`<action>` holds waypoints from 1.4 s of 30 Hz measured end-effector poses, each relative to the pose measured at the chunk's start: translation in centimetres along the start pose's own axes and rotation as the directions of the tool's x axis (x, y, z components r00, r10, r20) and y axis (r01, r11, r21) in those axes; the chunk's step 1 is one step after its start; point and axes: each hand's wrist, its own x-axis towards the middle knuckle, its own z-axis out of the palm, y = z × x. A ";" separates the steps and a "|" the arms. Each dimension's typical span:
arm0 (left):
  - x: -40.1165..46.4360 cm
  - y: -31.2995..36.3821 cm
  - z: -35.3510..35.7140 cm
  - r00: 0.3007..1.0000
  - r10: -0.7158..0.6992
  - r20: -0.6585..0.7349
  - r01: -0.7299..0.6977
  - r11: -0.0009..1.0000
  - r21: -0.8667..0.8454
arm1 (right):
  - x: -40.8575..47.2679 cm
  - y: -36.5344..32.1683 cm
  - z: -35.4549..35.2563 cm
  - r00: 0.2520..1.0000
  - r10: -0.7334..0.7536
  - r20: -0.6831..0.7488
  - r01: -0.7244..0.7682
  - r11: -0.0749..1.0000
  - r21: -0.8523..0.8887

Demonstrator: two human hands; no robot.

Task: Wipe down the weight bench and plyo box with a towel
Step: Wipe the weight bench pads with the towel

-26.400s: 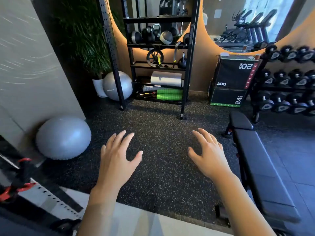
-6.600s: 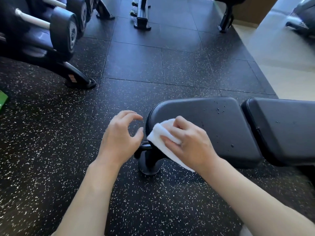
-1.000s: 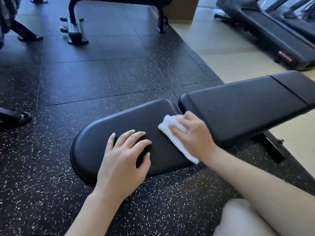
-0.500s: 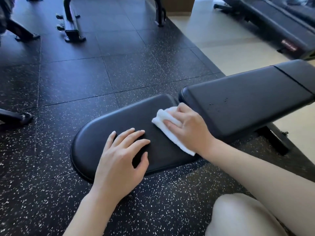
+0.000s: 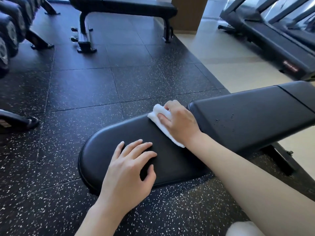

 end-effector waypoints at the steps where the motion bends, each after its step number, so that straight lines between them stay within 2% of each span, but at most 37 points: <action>1: 0.0 -0.1 -0.2 1.000 0.004 0.012 -0.004 1.000 -0.017 | -0.7 -0.2 -0.3 1.000 -0.003 0.003 0.003 1.000 -0.008; 4: -0.1 -1.1 -1.2 0.999 0.008 0.032 -0.006 0.999 -0.047 | -5.0 -1.3 -1.8 0.996 -0.085 0.034 0.086 0.996 -0.026; 8: -0.2 -2.5 -2.0 0.999 -0.024 -0.049 0.022 0.999 -0.040 | -9.0 -2.3 -3.1 0.978 -0.186 0.098 0.193 0.978 -0.075; 11: 0.1 -2.4 -1.9 0.994 -0.023 -0.109 0.021 1.000 -0.018 | -5.3 -1.6 -2.5 0.991 -0.082 0.107 0.095 0.987 -0.126; 14: 0.0 -2.3 -1.7 0.991 -0.019 -0.132 0.017 1.000 -0.012 | 0.9 -0.6 -1.1 0.989 0.112 0.098 -0.098 0.985 -0.142; 16: -0.1 -2.3 -1.7 0.987 -0.020 -0.157 0.017 1.000 -0.022 | 3.5 -0.7 -0.2 0.984 0.153 0.096 -0.138 0.979 -0.147; 19: -0.1 -2.3 -1.8 0.979 -0.024 -0.203 0.012 0.998 -0.060 | 3.4 -1.6 0.9 0.994 0.085 0.064 -0.070 0.977 -0.203; 22: -0.3 -2.4 -2.2 0.981 -0.041 -0.187 0.017 0.991 -0.130 | -0.5 -3.4 0.9 1.000 0.013 0.026 -0.007 0.977 -0.211; 25: -0.5 -3.2 -3.1 0.991 -0.043 -0.127 0.018 0.982 -0.187 | -5.1 -5.6 0.1 0.979 -0.169 0.117 0.187 0.969 -0.162; 27: -0.6 -3.8 -3.6 0.991 -0.052 -0.124 0.026 0.980 -0.198 | -6.1 -5.7 -0.3 0.953 -0.231 0.197 0.254 0.962 -0.102; 29: -0.6 -3.8 -3.6 0.987 -0.056 -0.153 0.028 0.984 -0.175 | -5.1 -5.3 -0.5 0.952 -0.227 0.206 0.243 0.969 -0.052; 35: -0.4 -3.5 -3.2 0.977 -0.050 -0.205 0.020 0.989 -0.145 | 1.5 -4.2 1.8 0.998 -0.053 0.019 0.055 0.992 -0.113; 39: -0.6 -3.7 -3.1 0.977 -0.052 -0.208 0.019 0.987 -0.157 | 0.5 -5.5 1.9 0.996 -0.081 0.028 0.084 0.986 -0.142; 42: -1.0 -4.3 -3.4 0.979 -0.029 -0.201 0.003 0.991 -0.132 | -4.6 -7.0 0.4 0.978 -0.195 0.074 0.201 0.976 -0.082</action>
